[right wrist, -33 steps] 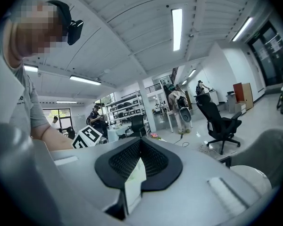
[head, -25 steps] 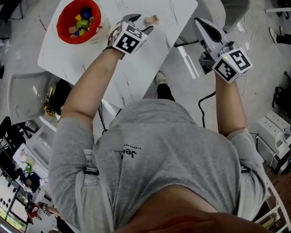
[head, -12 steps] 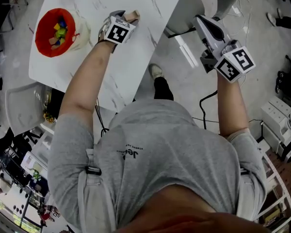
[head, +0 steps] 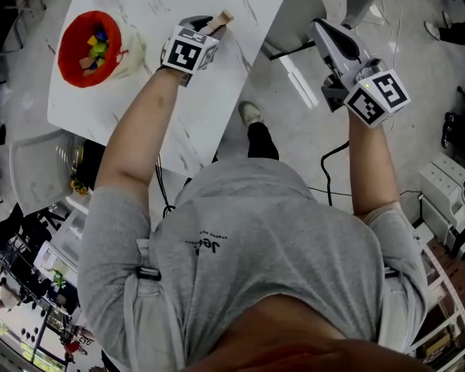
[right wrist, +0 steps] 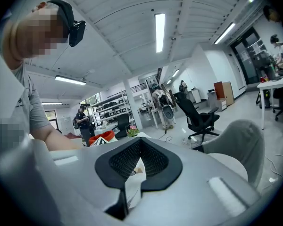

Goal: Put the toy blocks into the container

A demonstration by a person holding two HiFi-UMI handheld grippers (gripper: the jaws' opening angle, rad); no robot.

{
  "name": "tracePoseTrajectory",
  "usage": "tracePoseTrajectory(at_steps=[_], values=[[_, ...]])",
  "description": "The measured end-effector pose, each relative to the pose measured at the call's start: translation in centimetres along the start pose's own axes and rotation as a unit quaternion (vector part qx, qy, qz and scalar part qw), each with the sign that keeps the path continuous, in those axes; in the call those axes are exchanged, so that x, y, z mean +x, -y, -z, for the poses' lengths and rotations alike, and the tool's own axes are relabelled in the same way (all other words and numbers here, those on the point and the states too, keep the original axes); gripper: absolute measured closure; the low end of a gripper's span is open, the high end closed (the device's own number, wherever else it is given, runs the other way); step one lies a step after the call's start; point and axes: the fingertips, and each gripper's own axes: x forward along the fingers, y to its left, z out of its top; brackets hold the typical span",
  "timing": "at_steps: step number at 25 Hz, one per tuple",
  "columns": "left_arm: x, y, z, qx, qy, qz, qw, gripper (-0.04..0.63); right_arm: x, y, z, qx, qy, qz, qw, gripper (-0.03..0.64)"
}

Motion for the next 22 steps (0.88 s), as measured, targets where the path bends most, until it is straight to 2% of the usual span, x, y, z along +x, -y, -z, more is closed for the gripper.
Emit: tracePoseTrajectory(at_steps=[5,11,17,22], values=[[-3.8,1.4,-3.3,0.013,0.038,0.005,0.9992,0.39,0.5,-2.1,-1.4,-0.014,0.007,-0.009,1.0,0.614],[-9.2,0.7,-5.3,0.006,0.07,-0.009,0.9975,0.391,1.6,-5.1,-2.8,-0.03,0.018,-0.03,0.999,0.614],[-15.7,-2.1,-6.0,-0.002,0.094,-0.052,0.9942,0.391,3.2,-8.4,-4.8,-0.046,0.024,-0.051,0.997,0.614],[-20.7,-5.6,-4.5,-0.017,0.096,-0.094,0.9908,0.39,5.3,-11.2,-5.7,-0.054,0.026,-0.072,0.996,0.614]])
